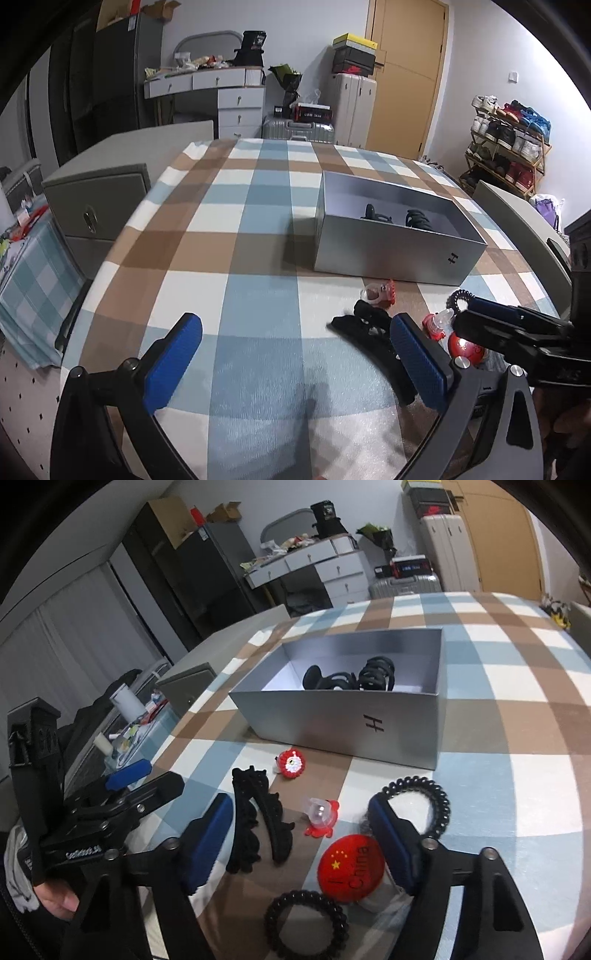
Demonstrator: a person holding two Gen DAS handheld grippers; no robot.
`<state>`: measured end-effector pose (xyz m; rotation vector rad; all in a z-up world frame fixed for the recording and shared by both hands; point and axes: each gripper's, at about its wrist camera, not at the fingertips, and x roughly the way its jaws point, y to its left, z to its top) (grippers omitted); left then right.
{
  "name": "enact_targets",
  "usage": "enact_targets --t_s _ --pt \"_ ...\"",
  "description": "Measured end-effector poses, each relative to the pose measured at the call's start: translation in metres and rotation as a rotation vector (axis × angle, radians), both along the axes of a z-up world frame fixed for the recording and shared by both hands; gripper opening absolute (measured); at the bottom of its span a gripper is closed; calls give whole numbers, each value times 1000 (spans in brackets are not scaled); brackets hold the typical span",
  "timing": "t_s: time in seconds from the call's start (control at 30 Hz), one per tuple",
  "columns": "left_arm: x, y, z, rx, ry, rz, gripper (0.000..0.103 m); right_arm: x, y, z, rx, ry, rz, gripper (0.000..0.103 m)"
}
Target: Organize jewelry
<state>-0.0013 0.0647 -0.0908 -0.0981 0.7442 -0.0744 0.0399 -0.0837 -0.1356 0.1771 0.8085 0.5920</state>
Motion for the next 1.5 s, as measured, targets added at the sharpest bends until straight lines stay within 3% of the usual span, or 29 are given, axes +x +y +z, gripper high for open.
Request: enact_targets --t_s 0.3,0.4,0.47,0.57,0.83,1.23,1.5 --pt "-1 -1 -3 1 15 -4 100 3 15 -4 -61 -11 18 64" --pt "-1 -1 -3 -2 16 -6 100 6 17 -5 -65 -2 22 51" --pt "0 -3 -3 0 20 -14 100 9 17 -8 -56 17 21 34" --pt "-2 -5 -2 3 12 -27 100 11 16 -10 -63 30 12 19" --pt "0 -7 0 8 17 -32 100 11 9 -9 -54 35 8 19" --pt "16 -22 16 -9 14 -118 100 -7 -16 19 19 -111 -30 19" --pt "51 -50 2 -22 146 -225 100 -11 -44 29 50 -159 -73 19"
